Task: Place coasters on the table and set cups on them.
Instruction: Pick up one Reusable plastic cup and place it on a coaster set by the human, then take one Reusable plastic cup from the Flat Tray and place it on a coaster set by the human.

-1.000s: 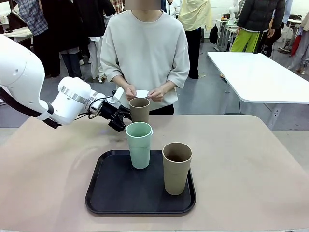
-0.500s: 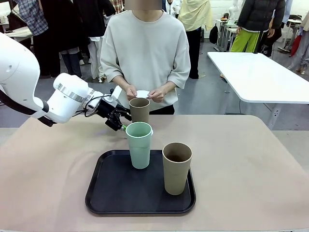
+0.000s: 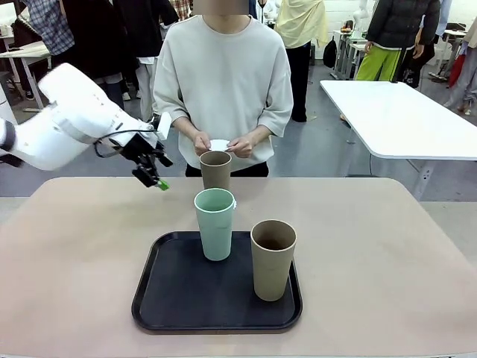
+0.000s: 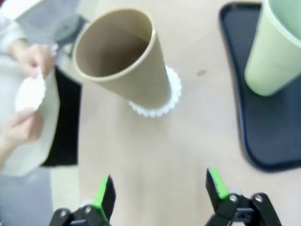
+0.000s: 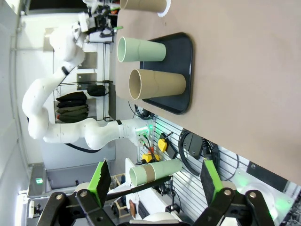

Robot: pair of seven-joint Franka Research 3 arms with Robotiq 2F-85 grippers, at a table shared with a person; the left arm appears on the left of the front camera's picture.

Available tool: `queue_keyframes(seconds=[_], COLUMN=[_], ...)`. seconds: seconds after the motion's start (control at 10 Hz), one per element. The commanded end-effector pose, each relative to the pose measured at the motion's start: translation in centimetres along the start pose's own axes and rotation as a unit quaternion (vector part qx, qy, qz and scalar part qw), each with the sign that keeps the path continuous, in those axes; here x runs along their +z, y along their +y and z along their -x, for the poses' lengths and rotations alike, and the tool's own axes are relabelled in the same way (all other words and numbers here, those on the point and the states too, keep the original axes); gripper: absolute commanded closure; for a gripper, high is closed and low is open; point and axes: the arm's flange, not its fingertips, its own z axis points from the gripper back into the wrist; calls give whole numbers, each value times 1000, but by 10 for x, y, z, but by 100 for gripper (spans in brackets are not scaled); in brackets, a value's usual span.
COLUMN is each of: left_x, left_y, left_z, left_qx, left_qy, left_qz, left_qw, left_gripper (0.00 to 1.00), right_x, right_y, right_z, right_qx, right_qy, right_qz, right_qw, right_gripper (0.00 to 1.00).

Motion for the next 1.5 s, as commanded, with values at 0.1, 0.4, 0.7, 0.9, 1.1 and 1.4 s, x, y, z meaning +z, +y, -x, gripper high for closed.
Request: queue_keyframes(seconds=[0.1,0.4,0.7,0.9,1.1,1.4], left_x=[55,79,96,94,83,79], left_y=[-46,-62,-71,-77,-84,-85], left_z=[-33,-56,-55,-44,-33,-22], left_qx=[52,276,475,521,521,521], left_qy=[145,111,70,125,205,190], left_qz=[4,-69,-133,-134,-103,-104], left_qw=[988,952,867,834,822,825], left_gripper=[0,0,0,0,0,0], right_x=[0,0,0,0,0,0], right_y=[0,0,0,0,0,0], right_z=[0,0,0,0,0,0], right_qx=[1,1,1,1,1,1], right_qy=[0,0,0,0,0,0], right_qz=[-6,-6,-6,-6,-6,-6], right_qw=[1000,1000,1000,1000,1000,1000], right_gripper=[0,0,0,0,0,0])
